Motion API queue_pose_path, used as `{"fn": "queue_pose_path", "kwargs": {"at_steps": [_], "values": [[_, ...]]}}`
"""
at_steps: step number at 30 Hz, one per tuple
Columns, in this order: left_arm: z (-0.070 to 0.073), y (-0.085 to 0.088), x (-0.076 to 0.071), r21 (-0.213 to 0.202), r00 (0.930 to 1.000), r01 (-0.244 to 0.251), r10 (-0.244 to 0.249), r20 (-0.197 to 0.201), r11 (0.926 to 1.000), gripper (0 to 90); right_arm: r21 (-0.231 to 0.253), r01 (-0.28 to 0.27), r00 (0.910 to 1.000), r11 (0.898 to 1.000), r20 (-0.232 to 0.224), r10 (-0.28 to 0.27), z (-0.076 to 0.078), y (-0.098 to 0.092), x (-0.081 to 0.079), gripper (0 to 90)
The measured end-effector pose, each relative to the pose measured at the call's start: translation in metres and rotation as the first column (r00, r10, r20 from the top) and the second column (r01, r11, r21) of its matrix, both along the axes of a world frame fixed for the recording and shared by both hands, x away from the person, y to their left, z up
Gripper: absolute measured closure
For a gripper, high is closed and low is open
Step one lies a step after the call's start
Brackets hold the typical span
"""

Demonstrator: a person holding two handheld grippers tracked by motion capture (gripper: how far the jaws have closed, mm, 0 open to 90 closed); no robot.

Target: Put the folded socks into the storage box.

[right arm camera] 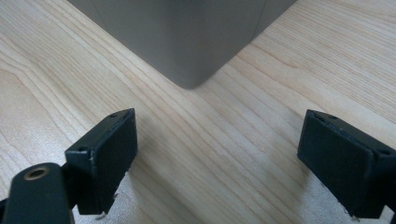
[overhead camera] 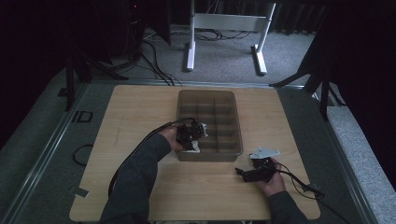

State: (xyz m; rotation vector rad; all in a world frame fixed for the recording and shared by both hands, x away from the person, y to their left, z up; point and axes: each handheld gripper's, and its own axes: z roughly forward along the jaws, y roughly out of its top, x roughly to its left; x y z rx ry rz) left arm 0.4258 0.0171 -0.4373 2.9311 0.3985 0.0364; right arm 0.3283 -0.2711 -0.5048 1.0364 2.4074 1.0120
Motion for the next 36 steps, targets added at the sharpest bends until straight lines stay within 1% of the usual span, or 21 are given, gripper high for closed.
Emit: {"fn": "queue_pose_path", "kwargs": {"at_steps": [5, 8, 17, 19, 23, 27, 32, 36], "values": [[-0.002, -0.003, -0.001, 0.025, 1.0, 0.004, -0.005, 0.007, 0.9997, 90.0, 0.0, 0.0, 1.0, 1.0, 0.0, 0.0, 0.0, 0.0, 0.0, 11.7], [-0.002, -0.004, -0.001, 0.031, 1.0, 0.002, -0.002, 0.008, 0.9995, 90.0, 0.0, 0.0, 1.0, 1.0, 0.0, 0.0, 0.0, 0.0, 0.0, 11.7], [-0.004, -0.008, -0.002, 0.074, 0.9998, 0.003, -0.005, 0.017, 0.9973, 90.0, 0.0, 0.0, 1.0, 1.0, 0.0, 0.0, 0.0, 0.0, 0.0, 11.7], [-0.004, -0.008, -0.002, 0.078, 0.9998, 0.003, -0.005, 0.02, 0.9969, 90.0, 0.0, 0.0, 1.0, 1.0, 0.0, 0.0, 0.0, 0.0, 0.0, 11.7], [-0.003, -0.008, -0.002, 0.074, 0.9997, 0.006, -0.008, 0.025, 0.9972, 89.4, 0.001, 0.0, 1.0, 1.0, 0.0, 0.0, 0.0, 0.0, 0.0, 11.7], [-0.002, -0.004, -0.002, 0.05, 0.9998, -0.004, 0.004, 0.019, 0.9987, 85.1, 0.0, 0.0, 1.0, 1.0, 0.0, 0.0, 0.0, 0.0, 0.0, 11.7], [0.005, -0.003, -0.007, 0.053, 0.9987, -0.006, 0.003, 0.05, 0.9986, 78.5, 0.0, 0.0, 1.0, 1.0, 0.0, 0.0, 0.0, 0.0, 0.0, 11.6], [0.014, 0.002, -0.009, 0.038, 0.9972, -0.022, 0.019, 0.072, 0.999, 69.8, 0.0, 0.0, 1.0, 1.0, 0.0, 0.0, 0.0, 0.0, 0.0, 11.7]]}}
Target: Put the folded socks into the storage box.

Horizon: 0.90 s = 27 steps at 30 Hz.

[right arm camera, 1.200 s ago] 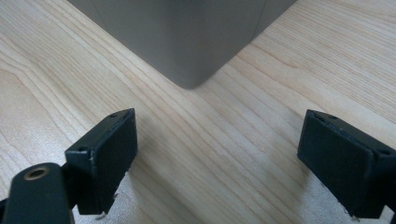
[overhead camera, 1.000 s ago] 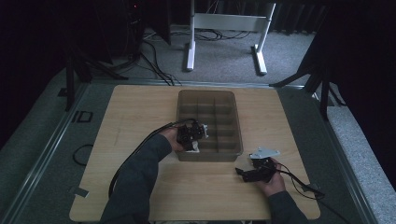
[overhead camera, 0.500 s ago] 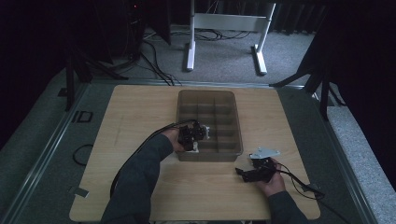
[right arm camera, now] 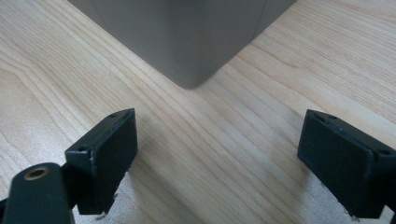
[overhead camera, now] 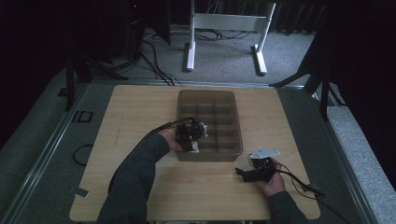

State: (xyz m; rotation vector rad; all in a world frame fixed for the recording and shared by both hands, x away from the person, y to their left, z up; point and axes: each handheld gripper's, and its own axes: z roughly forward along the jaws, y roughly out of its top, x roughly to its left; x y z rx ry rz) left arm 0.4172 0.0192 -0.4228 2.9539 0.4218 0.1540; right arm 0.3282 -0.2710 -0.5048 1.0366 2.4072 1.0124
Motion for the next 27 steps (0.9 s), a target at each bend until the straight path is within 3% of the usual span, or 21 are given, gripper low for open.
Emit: {"fn": "queue_pose_path", "kwargs": {"at_steps": [3, 17, 27], "values": [[0.007, 0.006, -0.001, -0.021, 0.9996, -0.016, 0.017, 0.022, 0.9996, 60.5, 0.0, 0.0, 1.0, 1.0, 0.0, 0.0, 0.0, 0.0, 0.0, 11.6], [0.025, 0.018, -0.006, -0.125, 0.9986, -0.018, 0.024, 0.047, 0.992, 57.8, 0.0, 0.0, 1.0, 1.0, 0.0, 0.0, 0.0, 0.0, 0.0, 11.7], [0.038, 0.028, -0.01, -0.221, 0.9949, -0.03, 0.051, 0.087, 0.9748, 57.4, 0.0, 0.0, 1.0, 1.0, 0.002, 0.0, 0.0, 0.0, 0.0, 11.7]]}}
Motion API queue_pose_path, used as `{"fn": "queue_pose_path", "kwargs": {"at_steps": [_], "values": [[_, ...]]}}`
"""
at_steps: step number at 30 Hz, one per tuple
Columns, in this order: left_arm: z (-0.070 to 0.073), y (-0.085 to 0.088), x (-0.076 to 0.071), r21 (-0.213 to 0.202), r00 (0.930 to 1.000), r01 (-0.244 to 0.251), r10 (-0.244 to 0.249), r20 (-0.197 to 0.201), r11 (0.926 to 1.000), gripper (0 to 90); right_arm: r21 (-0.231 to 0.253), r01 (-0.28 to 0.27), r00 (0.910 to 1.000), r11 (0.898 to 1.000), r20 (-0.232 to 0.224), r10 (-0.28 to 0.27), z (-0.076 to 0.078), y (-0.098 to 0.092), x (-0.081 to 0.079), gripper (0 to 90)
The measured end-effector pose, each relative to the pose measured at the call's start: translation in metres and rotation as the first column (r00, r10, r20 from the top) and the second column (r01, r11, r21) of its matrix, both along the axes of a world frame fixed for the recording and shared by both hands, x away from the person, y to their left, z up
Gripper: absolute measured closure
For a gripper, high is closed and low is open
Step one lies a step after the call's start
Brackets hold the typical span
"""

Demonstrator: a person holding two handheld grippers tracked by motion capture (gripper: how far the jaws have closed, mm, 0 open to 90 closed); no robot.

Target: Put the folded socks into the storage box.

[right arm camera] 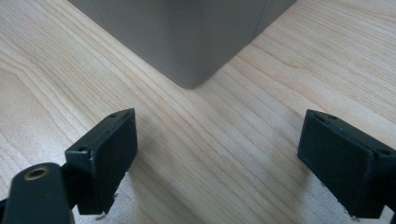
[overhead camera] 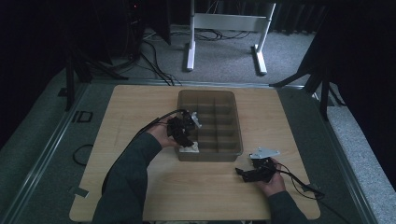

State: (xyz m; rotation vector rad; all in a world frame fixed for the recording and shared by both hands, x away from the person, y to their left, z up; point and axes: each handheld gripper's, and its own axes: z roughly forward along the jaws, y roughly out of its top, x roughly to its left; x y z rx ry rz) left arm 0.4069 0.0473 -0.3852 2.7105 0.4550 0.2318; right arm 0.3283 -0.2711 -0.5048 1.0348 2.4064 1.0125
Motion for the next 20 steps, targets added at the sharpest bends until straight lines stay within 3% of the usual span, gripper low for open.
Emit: {"fn": "queue_pose_path", "kwargs": {"at_steps": [3, 6, 8, 11, 15, 20], "values": [[0.002, 0.008, 0.0, -0.066, 0.9998, -0.019, 0.019, 0.0, 0.9977, 57.5, 0.0, 0.0, 1.0, 1.0, 0.0, 0.0, 0.0, 0.0, 0.0, 11.7], [0.001, 0.015, 0.001, -0.068, 0.9988, -0.046, 0.047, 0.015, 0.9966, 57.5, 0.0, 0.0, 1.0, 1.0, -0.001, 0.0, 0.0, 0.0, 0.0, 11.7], [0.001, 0.02, 0.001, -0.094, 0.9978, -0.06, 0.062, 0.024, 0.9938, 57.5, 0.0, 0.001, 1.0, 1.0, -0.001, -0.001, 0.0, 0.0, 0.0, 11.7], [0.001, 0.028, 0.001, -0.145, 0.9948, -0.093, 0.098, 0.028, 0.9851, 57.5, 0.0, 0.0, 1.0, 1.0, -0.001, 0.0, 0.0, 0.0, 0.0, 11.7], [0.0, 0.037, 0.0, -0.173, 0.9891, -0.129, 0.139, 0.049, 0.9765, 57.0, 0.001, 0.001, 1.0, 1.0, -0.002, -0.001, 0.0, 0.0, 0.0, 11.7], [-0.003, 0.051, 0.001, -0.214, 0.9728, -0.198, 0.218, 0.077, 0.9566, 54.1, 0.001, 0.0, 1.0, 1.0, -0.001, 0.0, 0.0, 0.0, 0.0, 11.7]]}}
